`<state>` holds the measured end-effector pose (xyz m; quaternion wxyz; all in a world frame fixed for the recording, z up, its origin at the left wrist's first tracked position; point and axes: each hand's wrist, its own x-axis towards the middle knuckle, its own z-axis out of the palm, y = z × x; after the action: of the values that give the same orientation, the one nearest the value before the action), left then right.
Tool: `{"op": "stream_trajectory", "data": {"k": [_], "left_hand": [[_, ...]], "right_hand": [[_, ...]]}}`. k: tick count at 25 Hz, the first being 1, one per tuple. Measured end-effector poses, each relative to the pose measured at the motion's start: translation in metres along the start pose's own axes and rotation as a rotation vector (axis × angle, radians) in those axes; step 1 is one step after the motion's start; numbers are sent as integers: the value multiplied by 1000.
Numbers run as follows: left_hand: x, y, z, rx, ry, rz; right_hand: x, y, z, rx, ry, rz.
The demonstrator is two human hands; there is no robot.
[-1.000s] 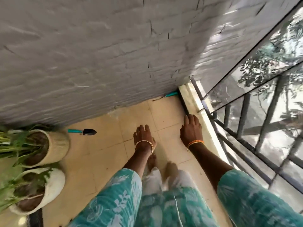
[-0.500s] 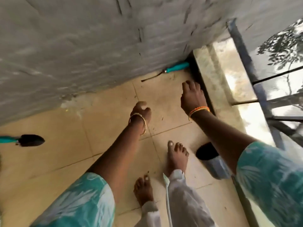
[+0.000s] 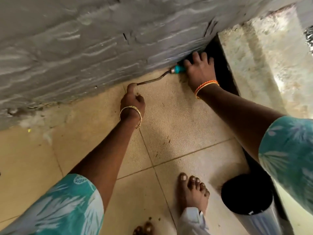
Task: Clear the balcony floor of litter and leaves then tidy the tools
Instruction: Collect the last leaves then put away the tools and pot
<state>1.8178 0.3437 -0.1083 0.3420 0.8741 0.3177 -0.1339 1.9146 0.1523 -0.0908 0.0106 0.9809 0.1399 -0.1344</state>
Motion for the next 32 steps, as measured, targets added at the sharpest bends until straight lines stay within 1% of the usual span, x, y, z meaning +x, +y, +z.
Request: {"op": "stream_trajectory", "data": {"k": [2,4,6,9,10,12,15,19,21,24,27,32], "left_hand": [[4,-2,6,-130,-28,-73],[5,3,5,-369,-41,-229],[-8,11,-5,-528,-46,-342],[-46,30,-33,-694,10,-400],[-61,37,-47,-771,-5,-421],[-92,52,-79,-920,-93,-465],[-142,82,-133,-925,-228,-505],[-215,124,-194,-900,-285,-516],[-259,141,-226,-889,-331,-475],[-334,149,-273,-861,-418,-409],[-410,141,-313,-841,-495,-403],[-499,130,-341,-730,-671,-357]], "right_hand": [[-7,-1,0,18,-11,9],[-21,0,-4,42,-8,16],[-41,1,-13,89,-10,34],[-81,3,-38,193,-29,91],[-100,4,-51,229,-43,111],[-139,5,-77,287,-80,141],[-204,3,-126,355,-101,199],[-290,-10,-187,418,-145,255],[-343,-22,-220,475,-137,339],[-428,-49,-264,539,-157,454],[-517,-82,-301,592,-155,578],[-642,-130,-330,656,-125,722]]}}
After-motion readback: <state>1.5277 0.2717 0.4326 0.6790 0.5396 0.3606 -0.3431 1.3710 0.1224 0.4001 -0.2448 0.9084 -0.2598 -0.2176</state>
